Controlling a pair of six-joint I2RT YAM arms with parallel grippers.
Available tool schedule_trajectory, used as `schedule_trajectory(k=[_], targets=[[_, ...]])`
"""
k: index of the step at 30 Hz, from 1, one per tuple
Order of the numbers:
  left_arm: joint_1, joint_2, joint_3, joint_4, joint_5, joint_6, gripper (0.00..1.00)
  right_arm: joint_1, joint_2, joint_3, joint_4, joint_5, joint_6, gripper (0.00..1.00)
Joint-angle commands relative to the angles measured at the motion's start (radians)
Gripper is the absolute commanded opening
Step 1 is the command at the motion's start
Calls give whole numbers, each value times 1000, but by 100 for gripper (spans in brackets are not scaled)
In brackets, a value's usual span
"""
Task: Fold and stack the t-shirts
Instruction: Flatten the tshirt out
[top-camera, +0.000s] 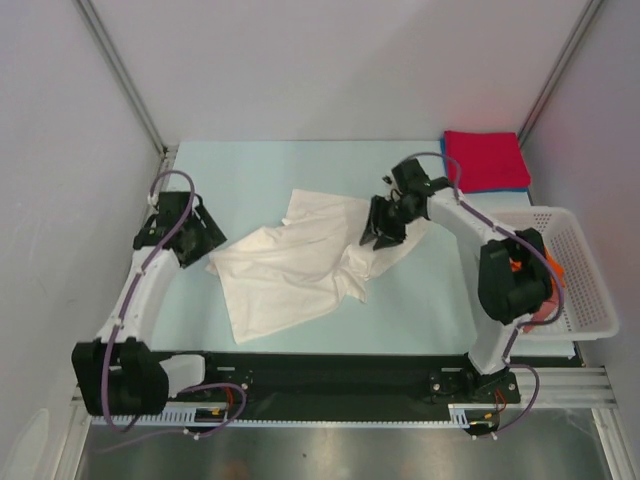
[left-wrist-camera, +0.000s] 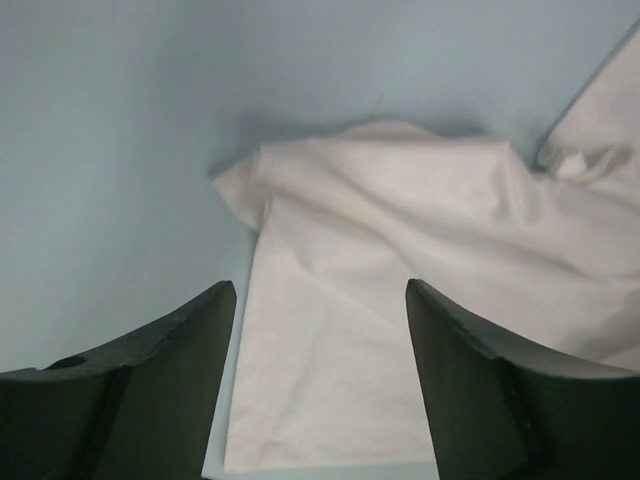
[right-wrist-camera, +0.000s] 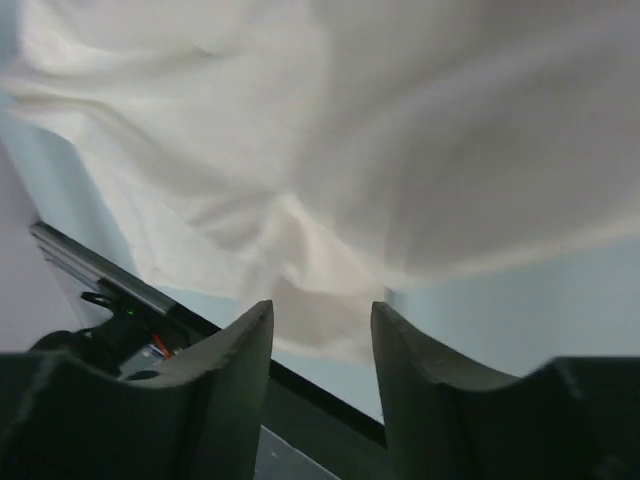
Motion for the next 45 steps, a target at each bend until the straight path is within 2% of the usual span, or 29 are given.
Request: schedule_trajectory(k=[1, 3, 4, 6, 8, 12, 16, 18, 22, 25, 28, 30, 32, 33, 35, 40, 45], targets=[[5, -119, -152, -56, 210, -2, 74, -85, -190, -253, 32, 38, -12, 46], [5, -213, -247, -31, 343, -22, 69, -111, -267, -406, 81, 11, -9, 31], [5, -242, -273, -23, 379, -31, 69, -124, -280, -445, 118, -2, -5, 28], [2, -270, -316, -10, 442, -45, 68, -121, -287, -497, 156, -45, 2, 29], [-1, -260, -330, 3, 511, -45, 68, -119, -277, -549, 216, -62, 30, 37], [-15, -245, -334, 74, 585, -56, 66, -116, -221, -569, 310, -33, 57, 44], [-117, -218, -316, 94, 588, -81, 66, -110, -137, -531, 354, -40, 76, 50], [-171, -213, -316, 105, 577, -105, 66, -105, -118, -525, 380, -49, 119, 50], [-216, -213, -305, 112, 570, -130, 66, -92, -139, -572, 463, 4, 260, 35], [-216, -225, -290, 108, 560, -124, 66, -82, -161, -663, 569, 49, 388, 35], [-217, -233, -278, 95, 556, -117, 67, -69, -141, -686, 612, 93, 462, 36], [-216, -236, -276, 89, 550, -113, 67, -58, -110, -675, 606, 115, 476, 33], [-216, -237, -276, 82, 548, -107, 67, -55, -106, -669, 563, 177, 481, 20], [-216, -236, -276, 79, 550, -105, 67, -59, -124, -666, 516, 202, 472, 8], [-216, -233, -276, 76, 545, -98, 67, -76, -158, -660, 447, 288, 424, 0], [-216, -214, -267, 75, 537, -84, 67, -156, -312, -641, 180, 437, 260, 0], [-216, -170, -247, 79, 524, -64, 67, -245, -437, -646, -18, 492, 113, 0]])
